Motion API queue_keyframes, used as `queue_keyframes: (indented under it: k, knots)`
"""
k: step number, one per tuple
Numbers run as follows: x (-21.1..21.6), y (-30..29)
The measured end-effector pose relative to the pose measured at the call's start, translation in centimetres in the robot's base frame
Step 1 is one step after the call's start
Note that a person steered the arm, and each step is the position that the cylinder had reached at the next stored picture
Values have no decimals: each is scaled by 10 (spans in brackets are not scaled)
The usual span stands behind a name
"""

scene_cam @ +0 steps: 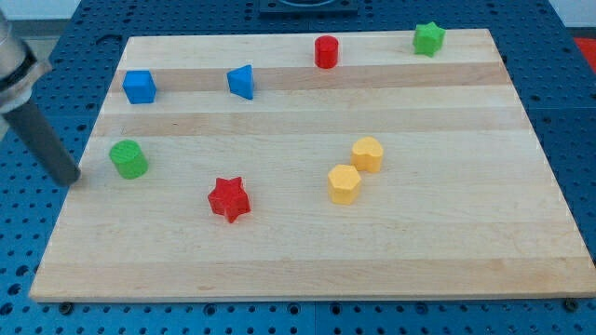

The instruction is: Place the green circle diagonally top left to the red star

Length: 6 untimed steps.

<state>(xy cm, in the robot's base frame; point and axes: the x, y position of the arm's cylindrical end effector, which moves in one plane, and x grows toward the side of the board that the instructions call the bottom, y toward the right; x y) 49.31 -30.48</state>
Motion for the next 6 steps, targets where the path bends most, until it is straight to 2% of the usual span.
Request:
queue_keyframes:
  k: [1,2,3,4,5,6]
  knots:
    - [-2,21]
    - [-45,39]
    - [-62,68]
    - [-34,36]
    - [-13,28]
    - [-24,73]
